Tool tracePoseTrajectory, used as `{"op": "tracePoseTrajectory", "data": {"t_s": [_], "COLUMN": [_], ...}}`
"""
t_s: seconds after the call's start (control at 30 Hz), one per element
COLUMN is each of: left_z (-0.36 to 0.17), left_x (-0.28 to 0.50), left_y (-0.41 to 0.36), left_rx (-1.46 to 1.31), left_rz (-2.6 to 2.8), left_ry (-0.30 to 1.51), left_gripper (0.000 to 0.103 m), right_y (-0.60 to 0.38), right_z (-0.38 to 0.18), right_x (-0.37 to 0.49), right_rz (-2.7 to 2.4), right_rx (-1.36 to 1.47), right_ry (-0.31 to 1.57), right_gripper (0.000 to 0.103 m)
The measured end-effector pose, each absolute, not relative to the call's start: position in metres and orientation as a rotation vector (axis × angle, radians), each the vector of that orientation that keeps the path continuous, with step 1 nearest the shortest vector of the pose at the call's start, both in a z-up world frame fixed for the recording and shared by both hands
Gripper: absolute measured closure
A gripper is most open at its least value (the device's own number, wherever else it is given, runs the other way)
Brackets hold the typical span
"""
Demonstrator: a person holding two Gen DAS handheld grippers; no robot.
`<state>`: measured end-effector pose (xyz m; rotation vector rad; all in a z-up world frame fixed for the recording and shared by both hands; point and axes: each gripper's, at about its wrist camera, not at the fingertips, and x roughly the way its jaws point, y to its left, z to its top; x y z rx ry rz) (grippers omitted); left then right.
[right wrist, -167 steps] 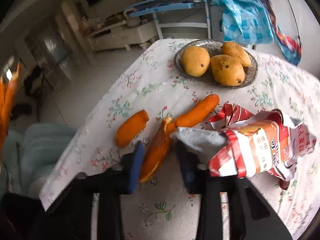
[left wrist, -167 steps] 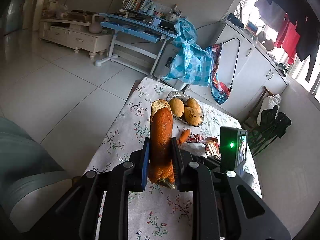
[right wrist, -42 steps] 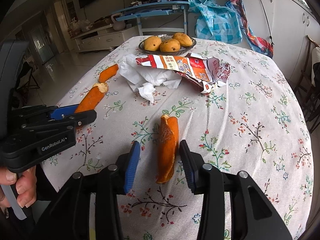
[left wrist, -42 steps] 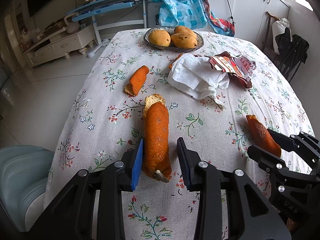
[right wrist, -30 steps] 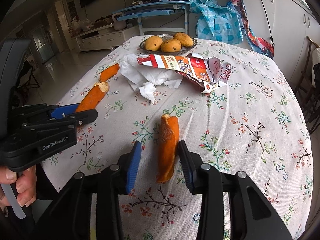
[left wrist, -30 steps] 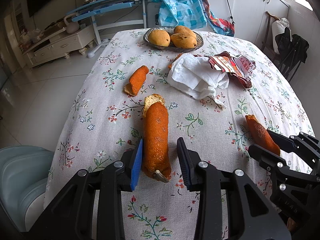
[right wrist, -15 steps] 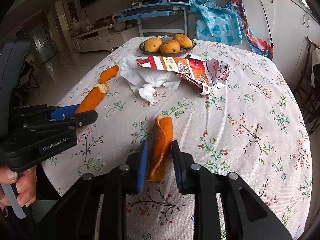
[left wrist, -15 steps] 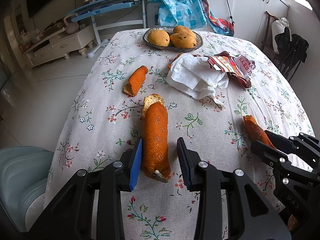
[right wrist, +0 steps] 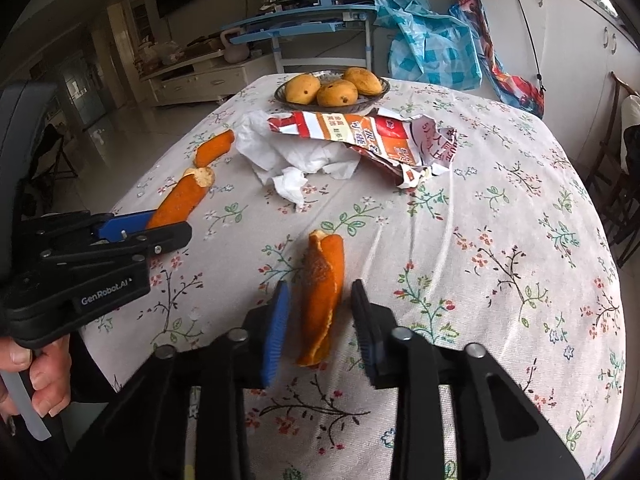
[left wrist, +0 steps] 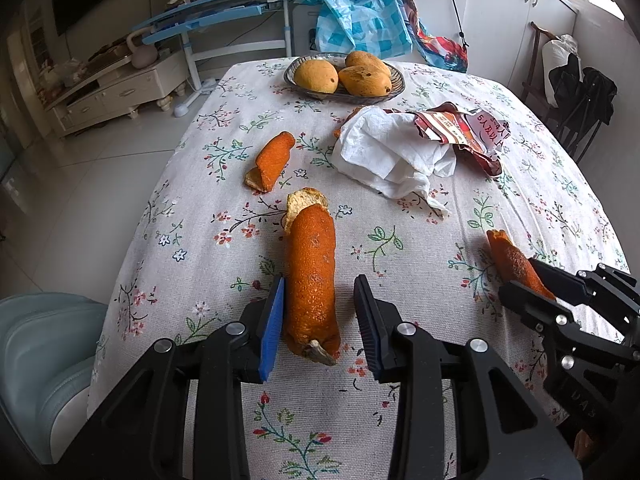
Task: Collect trash
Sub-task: 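Hold both orange pieces raised and turn toward the yellow bucket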
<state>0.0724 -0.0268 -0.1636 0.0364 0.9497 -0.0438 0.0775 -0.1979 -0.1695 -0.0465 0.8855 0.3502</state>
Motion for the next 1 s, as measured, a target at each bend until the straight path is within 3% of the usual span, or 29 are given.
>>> {"op": "tracePoseTrajectory", "data": {"t_s": [0.17, 0.7, 0.87, 1.0], "left_z": [-0.1637, -0.1631, -0.1631, -0.1631], "left_x": [0.0733, 0.0732, 0.0731, 0.0733], "left_y": [-0.0281, -0.0284, -0.0290, -0.0285], "left_rx": [0.038, 0.038, 0.038, 0.038], "left_rz": [-0.048, -0.049, -0.048, -0.049], "left_ry": [0.950, 0.950, 0.950, 0.950], "left_gripper": [0.070, 0.070, 0.069, 0.068], "right_y": [-0.1957, -0.1951, -0.1952, -0.1934], "right_z": [-0.1681, -0.1672, -0.1695, -0.1700], "right_x": [0.0755, 0.0750, 0.0764, 0.0764], "right_rz": [0.368, 0.369, 0.374, 0.374], "right_rx": [-0.048, -0.049, -0.038, -0.046], "right_ry": [0.880, 0.876, 0.884, 0.881], "right_gripper": [0.084, 0.084, 0.074, 0.074]}}
